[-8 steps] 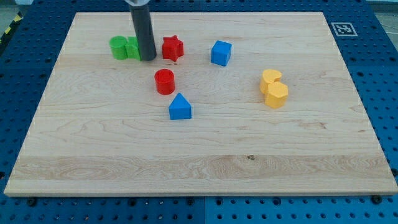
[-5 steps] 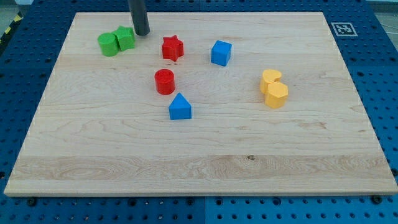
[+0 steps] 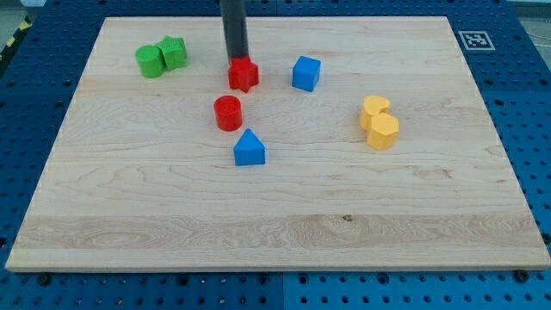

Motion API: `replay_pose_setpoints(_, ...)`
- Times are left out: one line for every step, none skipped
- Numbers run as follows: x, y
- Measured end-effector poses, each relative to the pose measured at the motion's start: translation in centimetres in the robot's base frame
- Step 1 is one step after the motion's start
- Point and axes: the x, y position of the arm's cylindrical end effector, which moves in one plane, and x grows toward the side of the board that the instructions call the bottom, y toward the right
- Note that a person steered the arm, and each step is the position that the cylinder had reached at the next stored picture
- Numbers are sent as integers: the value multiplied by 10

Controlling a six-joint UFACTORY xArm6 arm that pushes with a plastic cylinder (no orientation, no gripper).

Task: Push the red star into the red circle

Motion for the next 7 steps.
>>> replay_pose_setpoints(25,24)
replay_pose_setpoints(44,44)
replay_pose_setpoints(49,57)
replay_pose_setpoints(55,50)
replay_pose_setpoints(56,44)
replay_pose_setpoints(61,44)
replay_pose_setpoints(74,44)
